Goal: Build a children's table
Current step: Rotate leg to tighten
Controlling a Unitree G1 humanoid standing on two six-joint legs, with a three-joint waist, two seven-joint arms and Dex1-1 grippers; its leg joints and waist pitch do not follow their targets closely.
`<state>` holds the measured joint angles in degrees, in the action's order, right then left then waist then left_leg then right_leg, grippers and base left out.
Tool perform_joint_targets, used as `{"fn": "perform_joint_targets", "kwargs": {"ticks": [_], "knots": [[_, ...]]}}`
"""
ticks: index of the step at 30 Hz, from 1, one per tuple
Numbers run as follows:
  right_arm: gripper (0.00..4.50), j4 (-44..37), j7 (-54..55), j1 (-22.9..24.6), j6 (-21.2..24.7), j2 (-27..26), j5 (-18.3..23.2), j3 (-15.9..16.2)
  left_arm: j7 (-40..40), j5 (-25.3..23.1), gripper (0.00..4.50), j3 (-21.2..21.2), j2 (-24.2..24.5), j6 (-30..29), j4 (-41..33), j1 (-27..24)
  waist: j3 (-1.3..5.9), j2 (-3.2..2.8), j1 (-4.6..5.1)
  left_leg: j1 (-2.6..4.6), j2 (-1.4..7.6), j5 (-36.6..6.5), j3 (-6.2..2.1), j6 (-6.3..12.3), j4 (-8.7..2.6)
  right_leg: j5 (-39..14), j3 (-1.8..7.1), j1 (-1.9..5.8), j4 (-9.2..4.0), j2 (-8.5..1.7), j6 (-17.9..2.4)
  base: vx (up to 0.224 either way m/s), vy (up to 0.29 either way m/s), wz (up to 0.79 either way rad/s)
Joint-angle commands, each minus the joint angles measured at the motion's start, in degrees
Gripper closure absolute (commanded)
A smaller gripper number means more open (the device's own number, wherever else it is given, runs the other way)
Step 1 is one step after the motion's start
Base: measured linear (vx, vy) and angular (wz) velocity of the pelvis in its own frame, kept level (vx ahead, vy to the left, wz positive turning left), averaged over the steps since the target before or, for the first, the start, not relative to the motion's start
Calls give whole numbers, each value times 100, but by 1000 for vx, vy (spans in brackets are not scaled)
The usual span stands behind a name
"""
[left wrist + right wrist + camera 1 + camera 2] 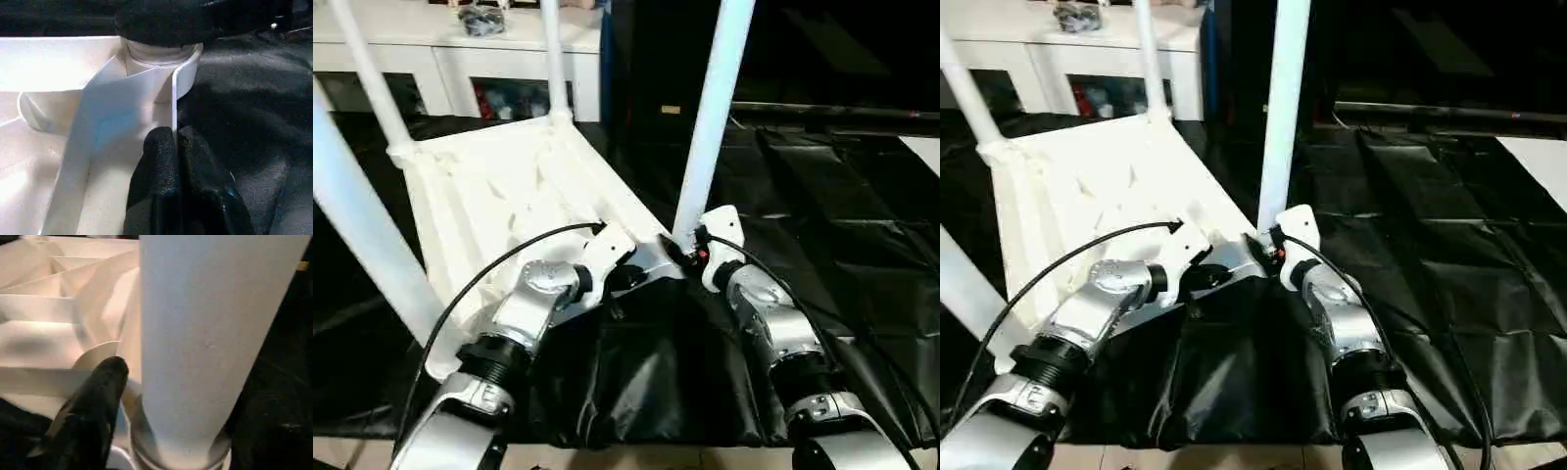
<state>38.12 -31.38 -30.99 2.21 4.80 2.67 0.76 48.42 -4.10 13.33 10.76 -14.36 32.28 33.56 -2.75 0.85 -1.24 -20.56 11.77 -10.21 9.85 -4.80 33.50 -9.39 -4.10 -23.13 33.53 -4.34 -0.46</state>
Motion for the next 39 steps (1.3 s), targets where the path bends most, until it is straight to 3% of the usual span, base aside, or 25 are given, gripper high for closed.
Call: {"fn": "perform_joint_targets", "kwargs": {"ticks": [1,2,4,5,10,13,15,20,24,31,39], "knots": [[100,-39,-723,78,142,-112,17,623,309,244,450,157,-95,335,-358,70,319,-4,-19,3,111,-1958,-55,196,-452,-2500,210,225,-508,-345,-823,0,0,0],[67,-133,-1043,108,139,125,-22,711,517,300,450,138,35,364,-403,28,330,-9,-21,4,117,-1852,-47,207,-448,-2269,223,235,-472,-344,-914,0,0,0],[59,-238,-1360,151,89,376,-90,803,792,354,450,144,179,532,-431,-7,338,-5,-17,-2,121,-1736,-28,244,-434,-2010,236,245,-441,-339,-1018,0,0,0],[59,-269,-1474,166,73,462,-108,833,890,380,450,146,226,538,-447,-18,355,-1,-30,5,128,-1547,-3,309,-413,-1635,250,250,-403,-335,-1162,67,-14,4],[59,-446,-2215,245,-73,943,-170,1015,1530,537,450,179,514,669,-549,-80,381,-14,-132,44,139,-1141,33,427,-376,-959,268,256,-316,-326,-1409,0,0,0],[59,-527,-2697,274,-121,1215,-179,1131,1886,593,450,221,697,747,-576,-104,397,-7,-185,12,148,-796,37,555,-353,-415,258,298,-226,-314,-1561,0,0,0],[59,-549,-2825,271,-129,1306,-184,1203,2051,633,450,241,800,774,-597,-119,381,-2,-205,5,155,-835,39,551,-359,-492,254,299,-226,-319,-1562,0,0,0],[74,-569,-3011,243,-87,1365,-113,1237,2245,663,450,217,972,825,-626,-172,345,13,-214,38,161,-1314,33,302,-388,-1379,270,259,-312,-339,-1345,0,0,0],[103,-604,-3143,242,-59,1334,-23,1211,2282,687,450,202,1013,830,-638,-200,353,23,-212,39,163,-1285,28,264,-390,-1359,274,255,-301,-336,-1310,0,0,0],[158,-721,-3374,301,-35,1367,91,1261,2388,719,450,197,1072,791,-707,-278,373,38,-219,2,159,-931,34,391,-365,-849,269,291,-235,-333,-1430,0,0,0],[176,-803,-3553,356,22,1407,165,1277,2495,749,450,199,1160,763,-707,-301,362,38,-235,16,161,-1072,36,352,-369,-1148,267,278,-263,-335,-1363,0,0,0]]}}
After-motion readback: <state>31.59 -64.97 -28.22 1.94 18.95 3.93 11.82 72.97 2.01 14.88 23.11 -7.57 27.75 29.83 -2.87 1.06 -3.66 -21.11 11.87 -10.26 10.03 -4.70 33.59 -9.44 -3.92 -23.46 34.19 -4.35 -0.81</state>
